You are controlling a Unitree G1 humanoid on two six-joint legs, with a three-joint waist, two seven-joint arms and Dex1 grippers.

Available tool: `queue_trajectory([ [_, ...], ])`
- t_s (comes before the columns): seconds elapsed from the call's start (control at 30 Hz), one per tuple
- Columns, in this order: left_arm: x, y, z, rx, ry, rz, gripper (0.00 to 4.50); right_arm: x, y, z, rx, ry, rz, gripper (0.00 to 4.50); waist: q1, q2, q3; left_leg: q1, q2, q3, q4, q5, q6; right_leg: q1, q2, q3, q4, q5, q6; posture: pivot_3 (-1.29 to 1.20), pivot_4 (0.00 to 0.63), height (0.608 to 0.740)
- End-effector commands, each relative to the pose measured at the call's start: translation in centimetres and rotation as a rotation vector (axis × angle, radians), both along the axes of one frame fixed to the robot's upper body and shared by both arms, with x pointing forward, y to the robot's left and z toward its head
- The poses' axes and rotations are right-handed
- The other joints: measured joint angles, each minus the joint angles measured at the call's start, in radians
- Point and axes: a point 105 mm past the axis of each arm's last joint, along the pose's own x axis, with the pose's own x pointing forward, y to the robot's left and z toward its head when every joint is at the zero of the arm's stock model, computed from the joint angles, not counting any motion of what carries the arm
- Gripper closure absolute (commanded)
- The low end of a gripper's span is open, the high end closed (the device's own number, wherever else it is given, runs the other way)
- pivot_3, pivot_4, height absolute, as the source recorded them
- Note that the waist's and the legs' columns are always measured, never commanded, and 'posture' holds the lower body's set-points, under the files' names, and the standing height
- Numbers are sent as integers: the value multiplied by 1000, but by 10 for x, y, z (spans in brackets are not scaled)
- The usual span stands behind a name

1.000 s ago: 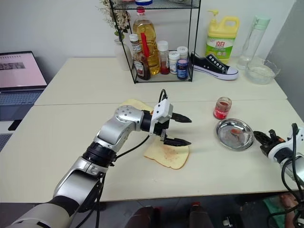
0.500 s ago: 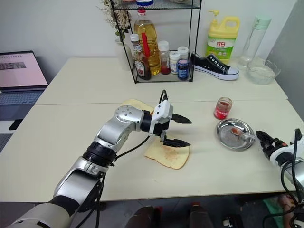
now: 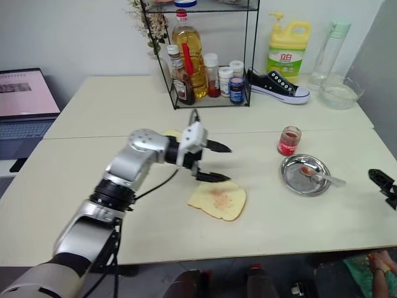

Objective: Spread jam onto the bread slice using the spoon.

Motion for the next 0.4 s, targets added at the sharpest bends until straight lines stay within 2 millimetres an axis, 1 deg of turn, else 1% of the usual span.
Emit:
queue_trajectory([
  [0.03, 5, 32, 16, -4, -26, 83, 0, 15, 54, 37, -199, -87, 271, 22, -5, 0, 0, 1, 0, 0, 0, 0, 0, 0, 0, 0, 0, 0, 0, 0, 150, 740],
  [0.07, 5, 42, 17, 3, -8, 114, 0, 16, 71, 39, -247, -87, 359, 22, -7, 0, 0, 1, 1, 0, 0, 0, 0, 0, 1, 0, 0, 0, 0, 0, 150, 740],
  [0.1, 5, 56, 18, 14, 11, 154, 0, 16, 96, 41, -306, -89, 491, 22, -7, 0, 0, 1, 1, 0, 0, 0, 0, 0, 1, 0, 0, 0, 0, 0, 150, 740],
  [0.17, 3, 72, 19, 34, 33, 205, 0, 10, 129, 41, -366, -82, 673, 22, -6, 0, 0, 0, 1, -2, -1, 0, 0, 0, 1, -1, 0, 0, 0, 0, 150, 740],
  [0.2, 2, 77, 19, 44, 38, 219, 0, 7, 138, 40, -377, -78, 725, 22, -2, 0, 0, 0, 1, -2, -1, 0, 0, 0, 1, -1, 0, 0, 0, 0, 150, 740],
  [0.23, -1, 88, 17, 68, 38, 251, 0, 0, 153, 36, -400, -60, 822, 22, 2, -1, 1, -1, 1, -3, 0, 0, 0, 0, 1, -2, -1, 0, 0, 0, 150, 740],
  [0.3, -11, 113, 18, 90, 58, 328, 0, -20, 185, 30, -385, -27, 1037, 22, 7, -2, 1, -2, 0, -3, 0, 0, 0, 0, -1, -2, -1, 0, 0, 0, 150, 740],
  [0.33, -17, 122, 19, 95, 68, 355, 0, -25, 193, 27, -390, -16, 1100, 22, 8, -3, 2, -2, 0, -3, 0, 0, 0, 0, -2, -1, -1, 0, 0, 0, 150, 740],
  [0.4, -25, 130, 20, 95, 74, 385, 0, -24, 195, 25, -402, -19, 1114, 22, 8, -5, 3, -1, 0, -4, 1, 0, 0, 0, -2, -1, -2, 0, 0, 0, 150, 740],
])
